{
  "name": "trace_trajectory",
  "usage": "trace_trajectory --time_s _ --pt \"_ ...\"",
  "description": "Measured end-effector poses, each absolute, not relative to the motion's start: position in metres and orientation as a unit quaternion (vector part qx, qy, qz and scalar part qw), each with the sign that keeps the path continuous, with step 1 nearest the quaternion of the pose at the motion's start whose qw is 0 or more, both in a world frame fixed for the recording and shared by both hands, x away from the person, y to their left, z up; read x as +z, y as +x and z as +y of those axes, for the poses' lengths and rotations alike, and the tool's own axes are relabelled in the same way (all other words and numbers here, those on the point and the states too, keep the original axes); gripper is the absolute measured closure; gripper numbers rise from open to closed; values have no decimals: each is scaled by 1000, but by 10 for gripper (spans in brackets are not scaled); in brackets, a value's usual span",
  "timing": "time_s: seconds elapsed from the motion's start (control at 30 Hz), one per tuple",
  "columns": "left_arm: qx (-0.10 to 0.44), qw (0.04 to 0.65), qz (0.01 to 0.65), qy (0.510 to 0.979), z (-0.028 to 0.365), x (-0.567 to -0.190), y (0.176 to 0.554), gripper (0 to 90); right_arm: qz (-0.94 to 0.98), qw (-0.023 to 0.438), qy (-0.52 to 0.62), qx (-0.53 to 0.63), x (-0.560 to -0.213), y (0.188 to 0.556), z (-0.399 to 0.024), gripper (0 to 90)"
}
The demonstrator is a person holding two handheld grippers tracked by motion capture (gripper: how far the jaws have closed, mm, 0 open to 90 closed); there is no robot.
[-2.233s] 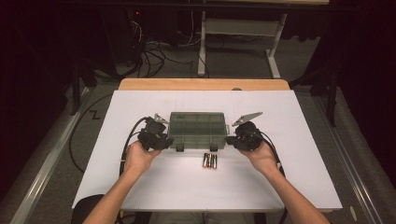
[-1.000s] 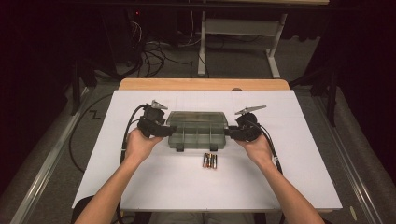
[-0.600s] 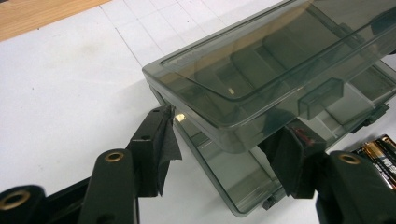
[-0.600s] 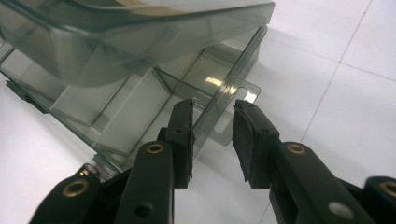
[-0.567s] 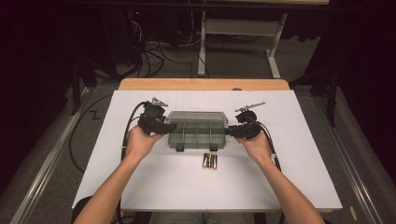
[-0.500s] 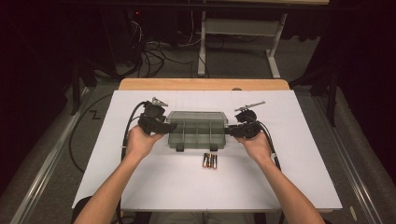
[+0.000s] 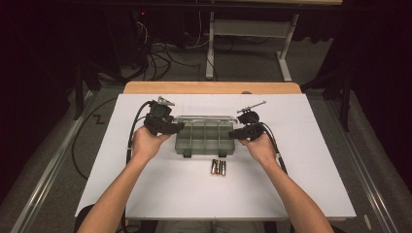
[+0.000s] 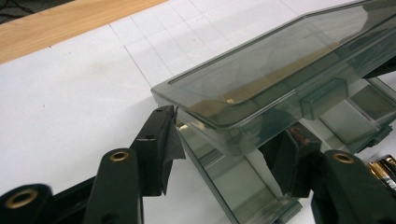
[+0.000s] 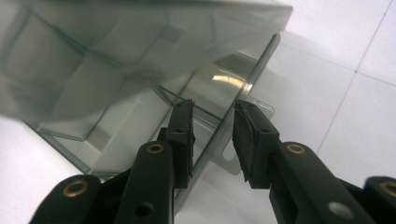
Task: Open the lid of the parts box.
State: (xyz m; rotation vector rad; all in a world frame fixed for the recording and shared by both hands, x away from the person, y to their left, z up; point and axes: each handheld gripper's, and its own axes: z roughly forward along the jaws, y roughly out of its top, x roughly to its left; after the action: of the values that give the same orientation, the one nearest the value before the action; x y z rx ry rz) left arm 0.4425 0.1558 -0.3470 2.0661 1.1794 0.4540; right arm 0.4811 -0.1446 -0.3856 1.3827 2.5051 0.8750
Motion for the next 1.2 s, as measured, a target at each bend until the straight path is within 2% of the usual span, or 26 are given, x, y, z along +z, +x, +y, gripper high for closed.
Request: trace_trajectory --time_s 0.3,0.7,1.2 --pt "182 353 461 794 155 -350 450 545 834 80 467 282 -387 484 -144 724" --pt "192 359 464 787 155 -345 462 572 838 82 467 268 -385 486 -141 741" --pt "177 341 487 784 156 -362 487 663 842 83 462 268 -385 486 -142 744"
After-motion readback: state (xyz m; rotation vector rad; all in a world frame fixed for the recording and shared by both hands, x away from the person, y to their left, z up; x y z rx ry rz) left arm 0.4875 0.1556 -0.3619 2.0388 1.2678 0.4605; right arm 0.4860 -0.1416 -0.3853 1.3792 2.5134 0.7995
